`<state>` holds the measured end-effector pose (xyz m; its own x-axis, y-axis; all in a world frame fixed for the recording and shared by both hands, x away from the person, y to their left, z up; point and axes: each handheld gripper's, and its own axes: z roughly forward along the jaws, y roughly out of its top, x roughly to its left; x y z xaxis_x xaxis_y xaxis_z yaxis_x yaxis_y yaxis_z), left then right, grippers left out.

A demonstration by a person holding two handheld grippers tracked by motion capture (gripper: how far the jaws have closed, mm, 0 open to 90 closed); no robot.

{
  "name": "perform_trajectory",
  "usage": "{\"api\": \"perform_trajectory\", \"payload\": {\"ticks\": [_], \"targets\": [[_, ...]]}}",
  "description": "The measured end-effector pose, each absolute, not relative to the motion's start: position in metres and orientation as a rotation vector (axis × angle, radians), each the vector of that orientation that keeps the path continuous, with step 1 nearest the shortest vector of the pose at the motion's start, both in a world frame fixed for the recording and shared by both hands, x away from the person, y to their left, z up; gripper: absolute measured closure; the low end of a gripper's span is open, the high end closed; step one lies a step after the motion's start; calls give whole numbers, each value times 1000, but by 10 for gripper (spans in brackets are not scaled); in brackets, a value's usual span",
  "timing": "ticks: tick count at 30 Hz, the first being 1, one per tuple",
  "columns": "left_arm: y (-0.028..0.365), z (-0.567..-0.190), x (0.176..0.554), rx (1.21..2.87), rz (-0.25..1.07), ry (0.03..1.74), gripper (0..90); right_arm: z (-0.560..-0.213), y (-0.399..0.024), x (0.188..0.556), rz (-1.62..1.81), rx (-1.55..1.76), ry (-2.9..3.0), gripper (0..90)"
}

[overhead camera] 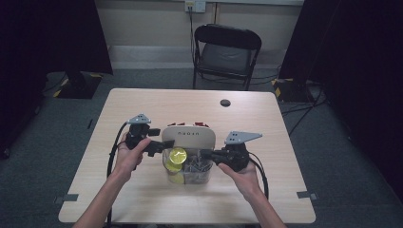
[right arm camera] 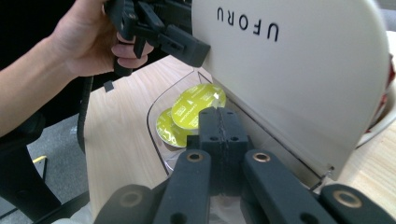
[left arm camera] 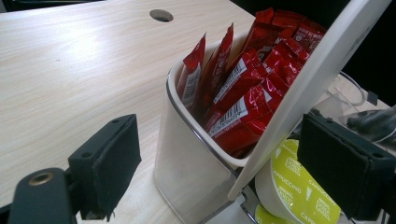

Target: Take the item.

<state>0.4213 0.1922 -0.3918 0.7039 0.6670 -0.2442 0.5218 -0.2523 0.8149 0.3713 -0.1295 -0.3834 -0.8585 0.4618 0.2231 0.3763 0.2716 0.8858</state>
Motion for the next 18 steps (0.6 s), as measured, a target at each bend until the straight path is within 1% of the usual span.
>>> {"api": "perform_trajectory", "payload": {"ticks": [2, 18], "targets": [[191, -392, 421, 1928, 183, 913, 152, -382, -131, 371, 1670, 807, 2434, 900], [190, -392, 421, 1929, 182, 912, 151, -372, -147, 368, 1688, 813, 2388, 900]]}}
